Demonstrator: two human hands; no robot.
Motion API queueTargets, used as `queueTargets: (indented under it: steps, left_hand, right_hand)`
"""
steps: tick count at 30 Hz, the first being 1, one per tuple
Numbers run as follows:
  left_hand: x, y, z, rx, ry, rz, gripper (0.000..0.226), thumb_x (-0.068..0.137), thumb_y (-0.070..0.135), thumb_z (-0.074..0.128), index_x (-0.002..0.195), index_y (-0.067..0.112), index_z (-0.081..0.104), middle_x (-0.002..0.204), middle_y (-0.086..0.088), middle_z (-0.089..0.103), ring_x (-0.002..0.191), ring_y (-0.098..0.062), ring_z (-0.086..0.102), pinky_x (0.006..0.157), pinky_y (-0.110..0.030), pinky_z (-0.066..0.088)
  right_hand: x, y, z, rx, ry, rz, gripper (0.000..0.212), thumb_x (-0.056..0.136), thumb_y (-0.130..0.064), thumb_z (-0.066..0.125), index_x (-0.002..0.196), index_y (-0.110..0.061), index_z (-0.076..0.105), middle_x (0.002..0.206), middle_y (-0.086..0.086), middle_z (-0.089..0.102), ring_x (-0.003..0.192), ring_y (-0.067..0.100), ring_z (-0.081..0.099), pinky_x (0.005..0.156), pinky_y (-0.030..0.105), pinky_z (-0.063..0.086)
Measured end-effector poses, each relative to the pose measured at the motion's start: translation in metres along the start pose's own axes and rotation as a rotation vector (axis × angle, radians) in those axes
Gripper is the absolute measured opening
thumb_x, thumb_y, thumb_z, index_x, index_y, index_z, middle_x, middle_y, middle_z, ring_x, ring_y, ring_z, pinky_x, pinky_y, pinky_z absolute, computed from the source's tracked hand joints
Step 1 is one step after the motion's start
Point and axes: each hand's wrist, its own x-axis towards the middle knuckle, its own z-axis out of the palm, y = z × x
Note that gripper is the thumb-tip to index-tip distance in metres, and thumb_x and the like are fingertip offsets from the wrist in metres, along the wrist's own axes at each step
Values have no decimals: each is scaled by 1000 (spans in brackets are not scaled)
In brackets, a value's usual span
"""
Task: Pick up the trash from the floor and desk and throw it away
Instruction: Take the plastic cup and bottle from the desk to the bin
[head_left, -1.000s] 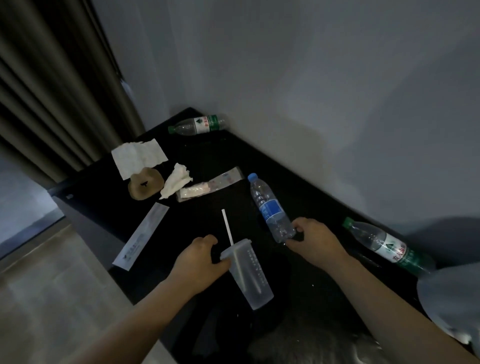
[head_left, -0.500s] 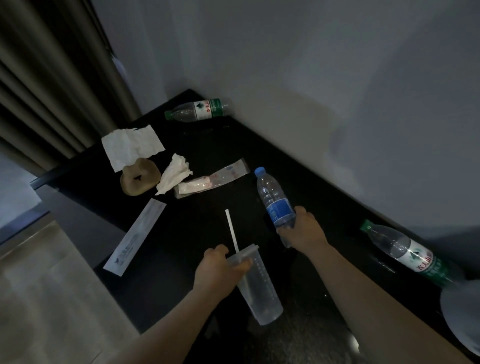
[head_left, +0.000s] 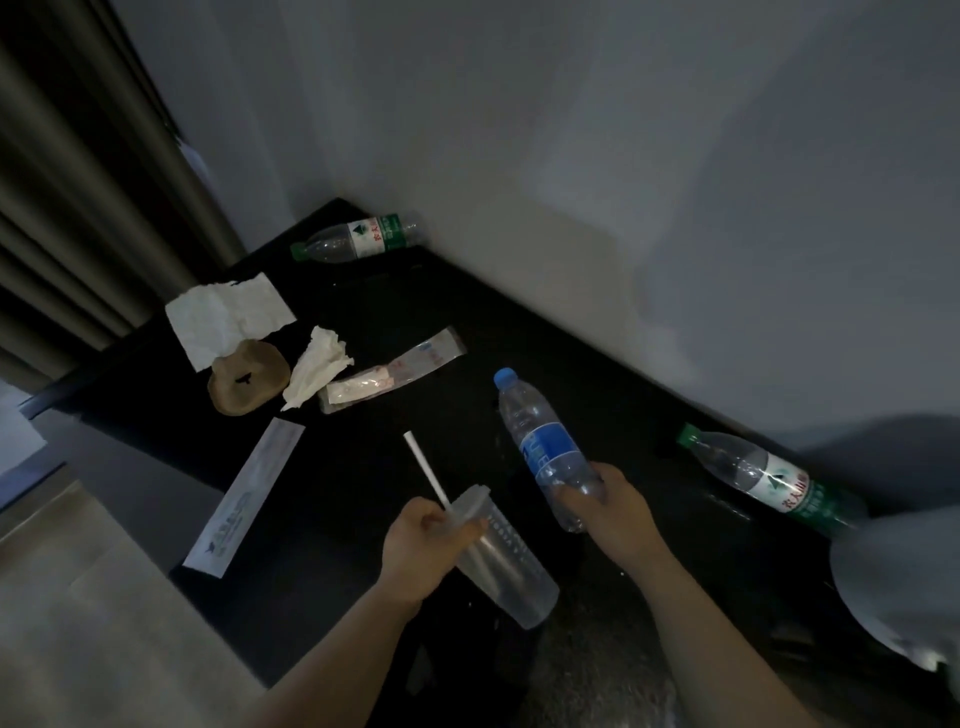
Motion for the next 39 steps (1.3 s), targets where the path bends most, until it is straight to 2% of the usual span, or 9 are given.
queueTargets:
  steps: [3,7,12,17,22,27,30,32,39]
  left_hand:
    - [-14,13,-5,7,49,107,36,66,38,82,90,21,61,97,-2,65,84,-15,68,74,-36,59]
    - [-37,44,-22,119,99,305,31,69,36,81,84,21,58,100,-2,62,84,-14,64,62,-23,50]
    - [-69,83,-52,217,63,640,33,67,34,82,74,20,53,93,1,57,81,-13,60,61,-18,42]
    - [-90,108,-69,208,-18,766,45,63,35,84,94,24,53,108,-1,54,89,-10,55,63,-17,40]
    - [-118,116,-55,262,-187,813,83,62,34,84,133,32,42,129,8,38,91,-1,49,63,-11,38]
    - [-155,110,-29,338,-424,923,65,55,49,80,113,37,53,111,21,35,96,2,50,65,-9,40]
    - [-183,105,-13,311,-542,982,64,46,54,77,103,46,47,111,27,32,97,19,43,68,-8,40]
    - [-203,100,1,301,-604,1014,67,45,50,78,102,49,43,112,28,32,97,25,40,69,-8,40]
    - [-291,66,47,303,-826,1062,74,52,39,87,111,51,44,113,22,51,100,3,54,68,-14,46]
  right_hand:
    - [-28,0,-2,88,70,-39,61,78,-47,69,129,-25,45,103,-13,54,90,5,58,62,22,44]
    - [-71,-18,0,202,227,-99,54,77,-49,70,122,-31,47,103,-17,56,89,3,59,61,18,44]
    - [-132,-44,2,297,421,-191,48,78,-48,70,118,-34,48,100,-18,58,87,0,60,60,14,43]
    - [-191,-57,6,426,583,-232,54,77,-44,71,126,-28,53,108,-9,63,94,7,64,69,24,50]
    - [-249,-45,6,550,734,-234,39,75,-40,73,111,-36,59,103,-8,68,92,12,68,79,37,56]
    - [-306,-19,0,616,909,-223,34,77,-34,73,110,-30,64,97,-5,73,87,15,70,72,38,58]
    - [-338,-2,-2,662,1027,-260,32,78,-25,73,109,-22,65,88,-6,74,75,6,70,56,17,52]
    - [-361,10,-4,673,1081,-260,31,78,-24,73,108,-22,65,86,-6,74,68,5,69,50,13,48]
    - [-461,63,-10,736,1242,-234,49,68,-39,79,112,-25,64,98,-2,73,84,14,71,69,28,55]
